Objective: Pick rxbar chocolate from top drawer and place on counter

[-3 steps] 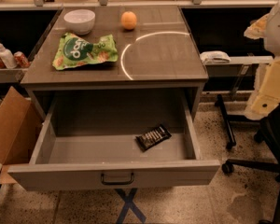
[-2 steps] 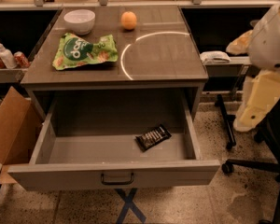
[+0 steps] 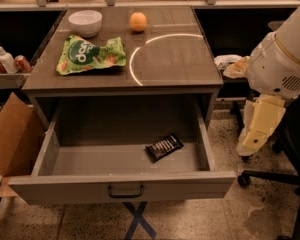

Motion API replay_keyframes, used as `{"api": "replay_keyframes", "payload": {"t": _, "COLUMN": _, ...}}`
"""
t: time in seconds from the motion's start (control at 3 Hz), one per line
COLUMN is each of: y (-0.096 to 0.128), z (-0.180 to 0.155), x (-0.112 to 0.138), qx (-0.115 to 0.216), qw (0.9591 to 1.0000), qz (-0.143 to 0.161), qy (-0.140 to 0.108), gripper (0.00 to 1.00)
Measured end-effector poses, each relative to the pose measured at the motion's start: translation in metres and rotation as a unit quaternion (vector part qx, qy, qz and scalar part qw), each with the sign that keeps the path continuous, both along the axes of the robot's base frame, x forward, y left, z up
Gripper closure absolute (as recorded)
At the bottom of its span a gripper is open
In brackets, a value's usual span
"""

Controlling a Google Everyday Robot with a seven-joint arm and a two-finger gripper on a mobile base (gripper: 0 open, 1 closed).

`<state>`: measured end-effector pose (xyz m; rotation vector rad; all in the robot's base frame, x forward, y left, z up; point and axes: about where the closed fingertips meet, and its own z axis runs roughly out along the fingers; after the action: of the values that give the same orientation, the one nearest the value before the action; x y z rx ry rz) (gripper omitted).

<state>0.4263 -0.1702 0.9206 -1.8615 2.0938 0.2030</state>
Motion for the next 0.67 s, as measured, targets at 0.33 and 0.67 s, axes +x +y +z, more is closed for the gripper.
{"api": "replay_keyframes", "payload": {"t": 0.33, "y": 0.003, "z": -0.024, "x": 0.007, "qx": 0.013, "qw": 0.9999, "qz": 0.007, "qy": 0.003, "gripper": 0.0}}
{"api": "replay_keyframes", "payload": {"t": 0.67, "y": 0.015, "z": -0.07, "x": 0.018, "qx": 0.029, "qw": 0.9988, "qz": 0.037, "qy": 0.009, "gripper": 0.0}}
